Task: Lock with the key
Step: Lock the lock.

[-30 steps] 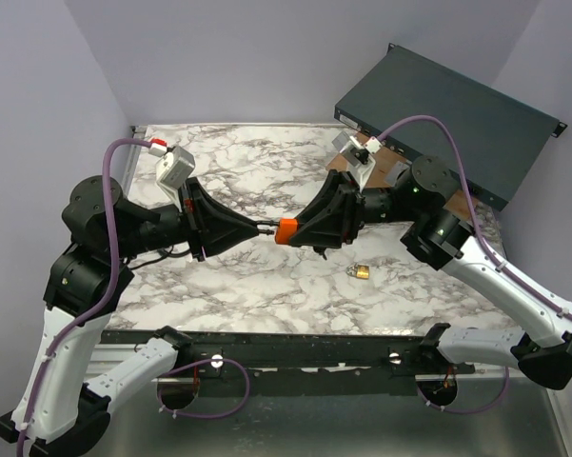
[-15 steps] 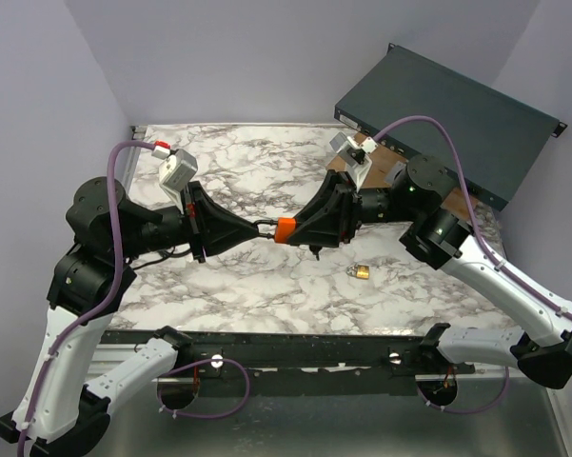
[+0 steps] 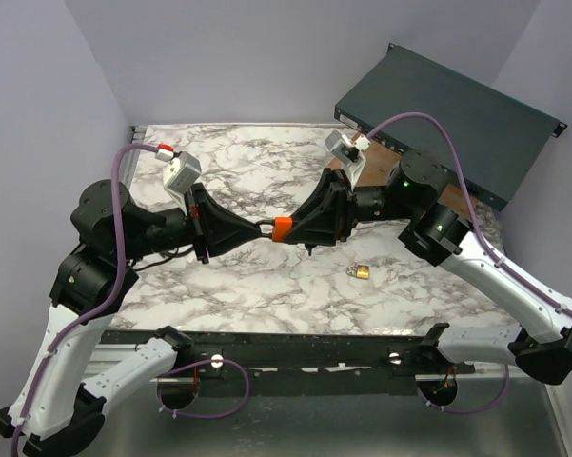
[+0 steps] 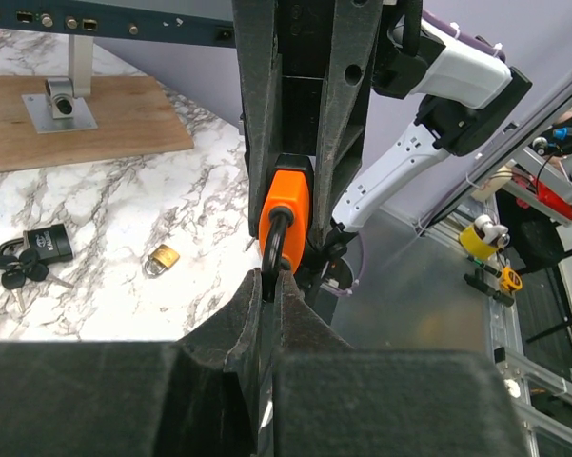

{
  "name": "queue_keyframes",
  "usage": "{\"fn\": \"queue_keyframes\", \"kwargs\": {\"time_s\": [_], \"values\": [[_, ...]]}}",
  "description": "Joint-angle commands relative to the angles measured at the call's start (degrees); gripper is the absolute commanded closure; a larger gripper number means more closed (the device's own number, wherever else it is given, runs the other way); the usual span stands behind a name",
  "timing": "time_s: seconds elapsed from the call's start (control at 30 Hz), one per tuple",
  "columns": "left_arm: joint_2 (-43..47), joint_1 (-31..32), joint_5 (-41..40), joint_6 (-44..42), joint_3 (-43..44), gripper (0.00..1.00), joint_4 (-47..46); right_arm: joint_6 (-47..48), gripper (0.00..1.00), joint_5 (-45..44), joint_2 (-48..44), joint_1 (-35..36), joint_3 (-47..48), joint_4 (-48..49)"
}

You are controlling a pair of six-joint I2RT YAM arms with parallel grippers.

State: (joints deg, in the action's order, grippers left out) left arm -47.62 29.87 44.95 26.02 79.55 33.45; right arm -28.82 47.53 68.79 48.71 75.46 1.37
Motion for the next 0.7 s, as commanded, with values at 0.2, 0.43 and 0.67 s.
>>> {"fn": "queue_keyframes", "kwargs": {"time_s": [0.2,0.43,0.67], "values": [[-3.43,6.05,-1.77,-2.11,-1.37,1.00,1.53,1.08,0.99,-6.74,3.30,2.93,3.42,2.10],[-4.64,8.38,-2.38,-1.17,-1.23,1.00,-0.07,1.71,0.99,-7.53,3.85,3.90,3.89,1.52],[-5.86,11.40,-3.91,-0.64,-0.80,1.00,-1.04,2.18,0.99,-8.40,4.55,4.66,4.17,1.03]]}}
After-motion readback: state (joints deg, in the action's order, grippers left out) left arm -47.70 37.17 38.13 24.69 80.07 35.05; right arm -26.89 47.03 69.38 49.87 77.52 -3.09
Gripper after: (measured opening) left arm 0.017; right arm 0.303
